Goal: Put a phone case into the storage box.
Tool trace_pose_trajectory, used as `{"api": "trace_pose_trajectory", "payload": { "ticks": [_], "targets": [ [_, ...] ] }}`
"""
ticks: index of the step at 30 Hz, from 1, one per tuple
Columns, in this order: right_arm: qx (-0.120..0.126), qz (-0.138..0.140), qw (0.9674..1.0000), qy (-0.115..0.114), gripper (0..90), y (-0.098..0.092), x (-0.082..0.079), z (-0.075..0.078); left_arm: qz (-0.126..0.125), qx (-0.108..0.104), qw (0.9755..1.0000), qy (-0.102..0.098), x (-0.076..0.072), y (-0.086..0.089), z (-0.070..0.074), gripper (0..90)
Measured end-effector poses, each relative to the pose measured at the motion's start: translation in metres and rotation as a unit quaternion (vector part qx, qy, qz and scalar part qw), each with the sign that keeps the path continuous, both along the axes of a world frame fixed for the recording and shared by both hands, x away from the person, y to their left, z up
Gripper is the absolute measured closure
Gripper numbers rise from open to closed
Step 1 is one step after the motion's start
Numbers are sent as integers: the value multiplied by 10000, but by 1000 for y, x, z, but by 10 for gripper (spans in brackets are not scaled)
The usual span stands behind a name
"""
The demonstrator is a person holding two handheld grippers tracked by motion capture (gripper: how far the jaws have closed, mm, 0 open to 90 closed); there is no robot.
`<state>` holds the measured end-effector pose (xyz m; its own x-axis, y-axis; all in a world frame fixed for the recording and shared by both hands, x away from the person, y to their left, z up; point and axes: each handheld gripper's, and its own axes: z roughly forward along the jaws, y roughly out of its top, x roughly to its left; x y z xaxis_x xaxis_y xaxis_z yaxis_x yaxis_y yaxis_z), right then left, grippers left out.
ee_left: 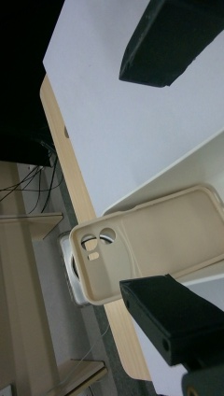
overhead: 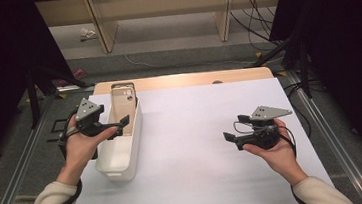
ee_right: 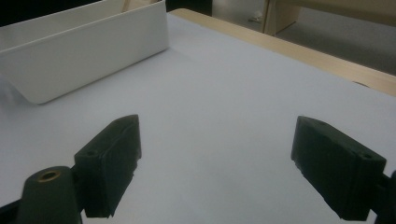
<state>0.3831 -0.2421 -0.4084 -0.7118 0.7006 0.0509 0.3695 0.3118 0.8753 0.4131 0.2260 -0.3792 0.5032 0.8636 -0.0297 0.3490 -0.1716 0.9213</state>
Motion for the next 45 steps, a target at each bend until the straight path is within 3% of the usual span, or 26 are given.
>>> {"api": "trace_pose_trajectory", "payload": {
  "ticks": [18, 22, 29, 45],
  "targets": [
    [59, -186, 9998, 4, 168, -17, -4, 0, -448, -8, 9988, -214, -32, -17, -6, 16],
    [56, -188, 9998, -2, 168, -18, -5, 0, -495, -2, 9985, -215, -40, -19, -8, 16],
    [49, -205, 9998, -2, 168, -21, -6, 1, -612, -19, 9973, -403, -53, -19, -13, 17],
    [72, -200, 9998, -25, 168, -23, -8, 1, -693, 62, 9967, -417, -73, -20, -28, 19]
  ]
}}
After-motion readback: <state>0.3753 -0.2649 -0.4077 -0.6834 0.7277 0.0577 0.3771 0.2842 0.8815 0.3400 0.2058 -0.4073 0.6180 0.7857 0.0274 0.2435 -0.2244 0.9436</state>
